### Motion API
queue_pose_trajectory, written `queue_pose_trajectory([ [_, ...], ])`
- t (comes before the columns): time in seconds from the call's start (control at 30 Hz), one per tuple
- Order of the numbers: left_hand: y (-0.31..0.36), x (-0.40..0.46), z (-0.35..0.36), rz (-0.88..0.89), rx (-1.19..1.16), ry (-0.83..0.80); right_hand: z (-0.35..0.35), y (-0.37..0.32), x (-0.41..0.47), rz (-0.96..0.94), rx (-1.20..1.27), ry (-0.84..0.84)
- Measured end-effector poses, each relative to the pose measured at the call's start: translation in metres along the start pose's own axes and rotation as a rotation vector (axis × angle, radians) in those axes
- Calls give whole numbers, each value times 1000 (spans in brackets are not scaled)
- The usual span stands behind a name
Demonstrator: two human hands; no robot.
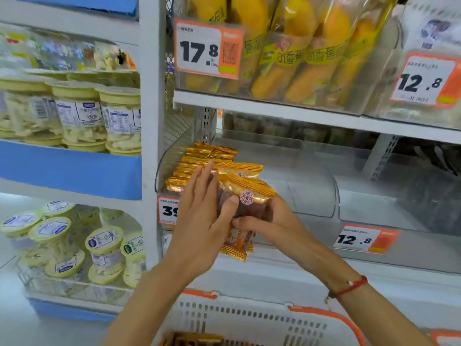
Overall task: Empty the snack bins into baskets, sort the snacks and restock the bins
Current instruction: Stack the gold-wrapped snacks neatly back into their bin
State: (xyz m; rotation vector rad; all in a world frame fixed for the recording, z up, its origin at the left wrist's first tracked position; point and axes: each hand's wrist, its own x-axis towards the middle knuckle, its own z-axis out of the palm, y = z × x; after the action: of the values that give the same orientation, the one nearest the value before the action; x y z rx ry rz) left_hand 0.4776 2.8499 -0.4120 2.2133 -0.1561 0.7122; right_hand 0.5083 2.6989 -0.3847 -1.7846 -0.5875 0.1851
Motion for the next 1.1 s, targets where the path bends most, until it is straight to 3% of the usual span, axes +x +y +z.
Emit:
queue_pose_trajectory([
  [0.13, -13, 10, -8, -27, -96, 225, -8, -10, 33, -18, 33, 103],
  [0.27, -55, 7, -16, -117, 135, 484, -29, -11, 78, -71, -7, 237],
  [0.37, -76, 8, -17, -237, 207, 395, -35, 4, 113, 4, -206, 151],
  [0.57, -83, 8, -14, -197, 247, 318, -13, 35, 152, 115, -471, -78],
  [0.67, -83, 7, -14, -187, 241, 321, -2, 41, 162, 118, -603, -85],
  [0.83, -84, 6, -12, -179, 234, 339, -6, 31, 159, 171, -524, -170],
  [1.1, -86, 3, -9, -176, 217, 346, -9, 33, 155, -40, -784, -46],
])
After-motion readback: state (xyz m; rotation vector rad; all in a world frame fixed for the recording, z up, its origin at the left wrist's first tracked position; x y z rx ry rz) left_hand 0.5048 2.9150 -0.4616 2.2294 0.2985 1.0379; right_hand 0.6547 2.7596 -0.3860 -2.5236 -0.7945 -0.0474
